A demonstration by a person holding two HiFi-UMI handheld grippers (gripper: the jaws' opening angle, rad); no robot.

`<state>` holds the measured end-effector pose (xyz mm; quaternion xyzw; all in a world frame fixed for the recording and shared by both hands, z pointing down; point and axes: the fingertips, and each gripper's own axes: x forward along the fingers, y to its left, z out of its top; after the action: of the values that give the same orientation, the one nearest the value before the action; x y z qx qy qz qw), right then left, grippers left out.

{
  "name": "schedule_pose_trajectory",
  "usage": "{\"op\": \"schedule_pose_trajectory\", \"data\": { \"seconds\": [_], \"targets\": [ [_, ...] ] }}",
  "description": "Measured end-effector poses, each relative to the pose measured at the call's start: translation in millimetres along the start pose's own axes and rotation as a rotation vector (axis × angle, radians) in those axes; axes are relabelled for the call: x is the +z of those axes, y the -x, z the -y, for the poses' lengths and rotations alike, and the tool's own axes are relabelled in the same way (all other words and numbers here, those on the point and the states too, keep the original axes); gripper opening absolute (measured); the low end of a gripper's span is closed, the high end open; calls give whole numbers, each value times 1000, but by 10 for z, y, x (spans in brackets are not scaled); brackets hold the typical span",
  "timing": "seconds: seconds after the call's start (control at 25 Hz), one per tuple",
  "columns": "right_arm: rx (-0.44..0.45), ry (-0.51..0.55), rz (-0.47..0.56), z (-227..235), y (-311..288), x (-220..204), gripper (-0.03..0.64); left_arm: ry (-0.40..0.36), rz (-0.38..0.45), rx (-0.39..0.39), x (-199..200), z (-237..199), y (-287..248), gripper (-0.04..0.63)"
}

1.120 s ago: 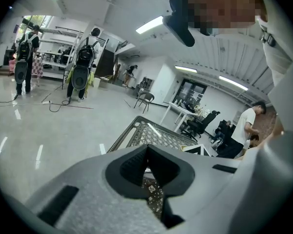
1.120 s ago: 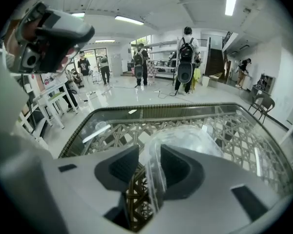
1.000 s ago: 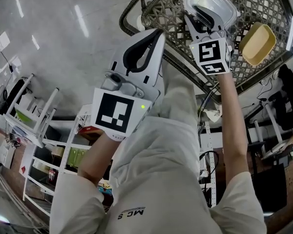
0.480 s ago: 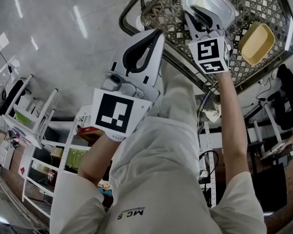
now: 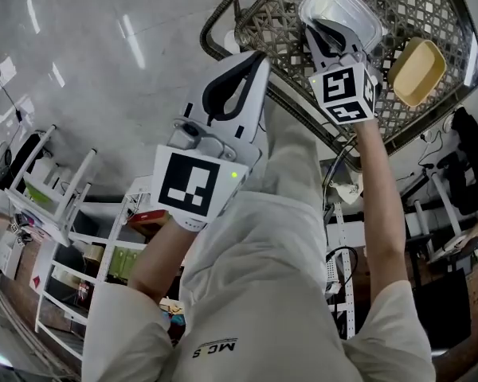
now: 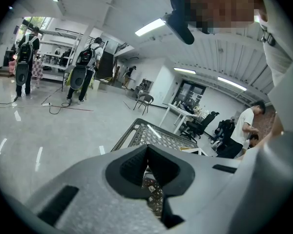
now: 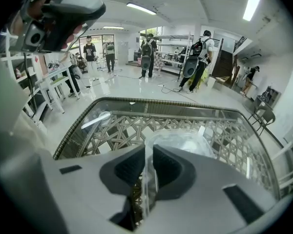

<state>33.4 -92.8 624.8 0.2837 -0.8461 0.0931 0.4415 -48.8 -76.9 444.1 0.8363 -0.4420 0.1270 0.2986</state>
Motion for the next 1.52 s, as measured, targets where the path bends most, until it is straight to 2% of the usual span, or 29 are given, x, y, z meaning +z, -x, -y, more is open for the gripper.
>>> {"op": "schedule_pose_trajectory", "data": {
  "seconds": [0.32, 0.68, 1.08, 1.52],
  "targets": [
    [-31, -76, 34, 13, 265, 48, 63, -22, 21, -7, 132, 65, 117, 23],
    [-72, -122, 86, 60, 652, 319, 63, -63, 54, -29, 436, 189, 272, 23],
    [-142, -165, 163, 275, 1244, 728, 63, -92, 81, -57, 784, 417, 467, 23],
    [-236, -179, 305, 522, 1943, 1431, 63, -138, 147, -71, 1255, 565, 666, 23]
  ]
}}
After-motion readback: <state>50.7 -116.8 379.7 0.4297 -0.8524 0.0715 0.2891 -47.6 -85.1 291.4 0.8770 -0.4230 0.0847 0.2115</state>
